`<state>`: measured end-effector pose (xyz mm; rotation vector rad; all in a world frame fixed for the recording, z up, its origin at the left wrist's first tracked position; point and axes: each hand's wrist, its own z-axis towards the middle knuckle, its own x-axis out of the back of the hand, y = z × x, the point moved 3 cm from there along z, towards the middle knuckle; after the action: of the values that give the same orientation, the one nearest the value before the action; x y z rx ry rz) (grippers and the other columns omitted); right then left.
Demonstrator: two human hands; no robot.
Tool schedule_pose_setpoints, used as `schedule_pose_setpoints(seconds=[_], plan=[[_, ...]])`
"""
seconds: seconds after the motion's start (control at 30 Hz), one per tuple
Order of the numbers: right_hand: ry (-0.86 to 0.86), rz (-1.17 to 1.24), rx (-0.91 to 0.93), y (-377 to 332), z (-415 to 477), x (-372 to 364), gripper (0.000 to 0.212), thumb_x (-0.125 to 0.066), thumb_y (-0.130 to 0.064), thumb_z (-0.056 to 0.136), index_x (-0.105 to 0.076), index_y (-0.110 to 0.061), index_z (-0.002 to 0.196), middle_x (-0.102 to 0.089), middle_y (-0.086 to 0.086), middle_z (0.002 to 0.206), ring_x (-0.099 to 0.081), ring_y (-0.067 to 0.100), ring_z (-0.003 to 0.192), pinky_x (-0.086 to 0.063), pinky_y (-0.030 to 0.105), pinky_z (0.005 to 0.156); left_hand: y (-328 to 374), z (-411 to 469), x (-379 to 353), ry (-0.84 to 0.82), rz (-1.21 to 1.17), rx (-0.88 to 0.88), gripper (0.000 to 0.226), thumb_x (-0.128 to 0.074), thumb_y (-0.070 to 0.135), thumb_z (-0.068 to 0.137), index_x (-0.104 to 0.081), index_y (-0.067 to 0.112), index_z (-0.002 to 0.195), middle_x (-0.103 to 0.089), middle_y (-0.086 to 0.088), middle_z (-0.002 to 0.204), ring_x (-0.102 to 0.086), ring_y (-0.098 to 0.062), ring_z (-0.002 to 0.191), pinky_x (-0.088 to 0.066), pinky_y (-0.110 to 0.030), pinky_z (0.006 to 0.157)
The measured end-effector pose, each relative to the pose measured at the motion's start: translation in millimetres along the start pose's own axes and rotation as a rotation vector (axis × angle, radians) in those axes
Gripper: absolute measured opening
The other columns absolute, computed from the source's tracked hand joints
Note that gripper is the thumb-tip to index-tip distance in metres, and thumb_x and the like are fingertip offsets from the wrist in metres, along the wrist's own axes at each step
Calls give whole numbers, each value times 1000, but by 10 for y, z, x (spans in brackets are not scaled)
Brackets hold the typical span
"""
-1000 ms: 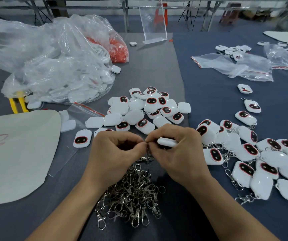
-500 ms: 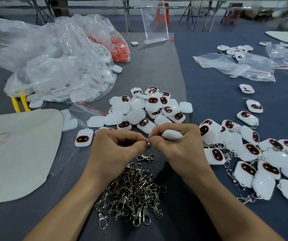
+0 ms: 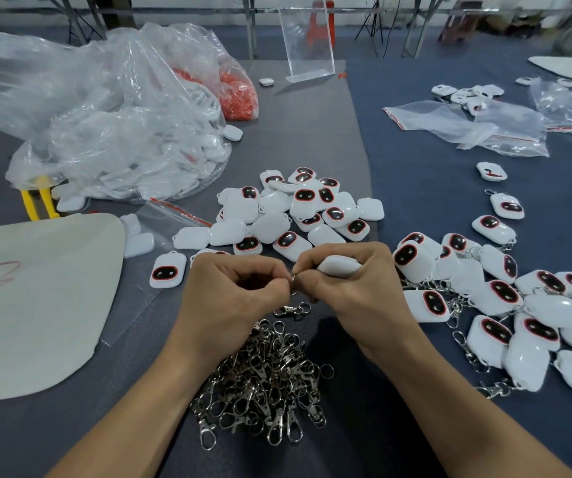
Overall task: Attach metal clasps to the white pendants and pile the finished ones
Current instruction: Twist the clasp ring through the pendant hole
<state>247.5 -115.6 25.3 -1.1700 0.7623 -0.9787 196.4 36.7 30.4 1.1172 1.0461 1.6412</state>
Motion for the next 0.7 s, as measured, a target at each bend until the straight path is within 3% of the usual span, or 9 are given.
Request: schedule_pose_setpoints(seconds=[0.1, 0.23, 0.37, 0.47, 0.6, 0.7], plan=[[-49, 27, 10, -17, -31, -48, 12, -74, 5, 74, -75, -7, 72, -68, 7, 63, -60, 12, 61, -50, 26, 58, 2, 30, 17, 19, -12, 1, 14, -66, 9, 67, -73, 19, 59, -55, 8, 51, -43, -4, 51, -35, -17, 50], [12, -10, 11, -9, -40, -29, 16, -74, 5, 76, -76, -10, 71, -69, 1, 63, -60, 9, 60, -48, 25, 56, -3, 39, 40, 44, -41, 24, 15, -70, 6, 68, -78, 18, 65, -68, -4, 57, -55, -9, 54, -44, -19, 53], [56, -95, -8, -2, -26, 20, 11, -74, -4, 76, -77, -14, 71, -70, 6, 65, -59, 18, 60, -48, 40, 54, -5, 18, 23, 23, -28, 42, 11, -76, 17, 64, -80, 25, 69, -73, -1, 63, -61, -7, 55, -49, -19, 54], [55, -106, -18, 4, -29, 16, 10, -72, -7, 74, -77, -16, 71, -70, 3, 65, -59, 15, 60, -50, 37, 56, -19, 21, 17, 11, -26, 48, 12, -73, 28, 60, -81, 25, 69, -73, -3, 62, -61, -9, 56, -49, -22, 54], [35, -115, -9, 3, -27, 0, 11, -72, -6, 74, -77, -16, 72, -71, 0, 65, -62, 11, 62, -50, 31, 57, -33, 29, 9, -12, -14, 34, 12, -71, 25, 61, -79, 20, 67, -70, -10, 61, -55, -11, 55, -45, -24, 53], [19, -100, -4, -3, -35, -16, 11, -73, -4, 76, -77, -14, 73, -71, -1, 66, -62, 9, 63, -50, 25, 58, -43, 16, 20, -29, -1, 16, 11, -69, 22, 62, -75, 14, 65, -61, -2, 53, -48, -8, 52, -39, -21, 51]])
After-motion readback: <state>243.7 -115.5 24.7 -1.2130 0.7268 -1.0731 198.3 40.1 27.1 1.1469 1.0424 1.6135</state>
